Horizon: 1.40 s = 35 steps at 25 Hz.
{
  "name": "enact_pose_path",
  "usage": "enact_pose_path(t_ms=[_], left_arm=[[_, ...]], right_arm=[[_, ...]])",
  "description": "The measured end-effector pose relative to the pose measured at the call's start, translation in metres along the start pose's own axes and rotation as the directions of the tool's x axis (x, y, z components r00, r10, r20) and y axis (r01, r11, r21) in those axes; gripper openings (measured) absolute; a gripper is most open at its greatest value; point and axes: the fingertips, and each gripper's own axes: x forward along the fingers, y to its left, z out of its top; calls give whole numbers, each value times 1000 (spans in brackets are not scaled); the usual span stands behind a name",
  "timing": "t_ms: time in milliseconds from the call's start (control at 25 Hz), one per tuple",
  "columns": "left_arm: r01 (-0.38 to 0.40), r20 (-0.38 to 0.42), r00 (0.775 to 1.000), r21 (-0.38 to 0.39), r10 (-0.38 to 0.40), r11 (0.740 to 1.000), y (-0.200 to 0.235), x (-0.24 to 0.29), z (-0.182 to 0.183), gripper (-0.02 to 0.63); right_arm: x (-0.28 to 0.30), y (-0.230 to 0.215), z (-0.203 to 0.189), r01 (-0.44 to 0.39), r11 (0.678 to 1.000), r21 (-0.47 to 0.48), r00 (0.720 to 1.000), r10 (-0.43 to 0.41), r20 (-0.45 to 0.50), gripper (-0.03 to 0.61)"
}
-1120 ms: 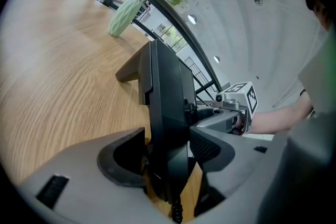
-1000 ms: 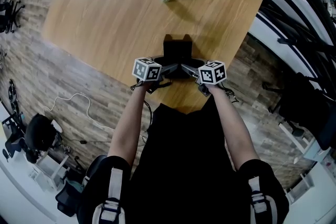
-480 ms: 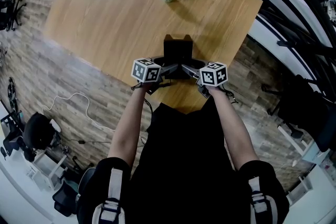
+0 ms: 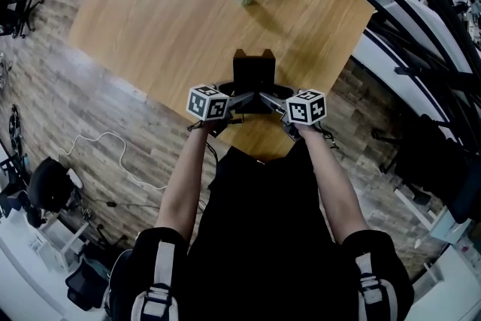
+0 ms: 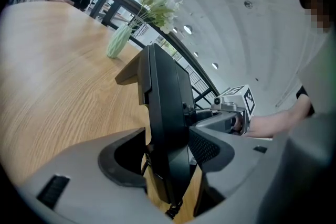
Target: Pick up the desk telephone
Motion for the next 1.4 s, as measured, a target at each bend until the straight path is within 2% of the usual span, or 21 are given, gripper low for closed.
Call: enact_pose_path(t_ms=[520, 840, 1400], left_arm=[[34, 35, 999, 80, -37, 996, -30, -26, 0, 270], [42, 44, 998, 126, -48, 991, -50, -48, -10, 270], [-42, 151, 988, 129, 22, 991, -97, -65, 6, 270]], right_arm=[[-21, 36, -2, 42, 999, -26, 995, -40, 88, 210], [-29, 65, -11, 68, 992, -107, 995, -59, 85, 210], [-69, 93, 4, 1, 983, -185, 996, 16, 93, 212]])
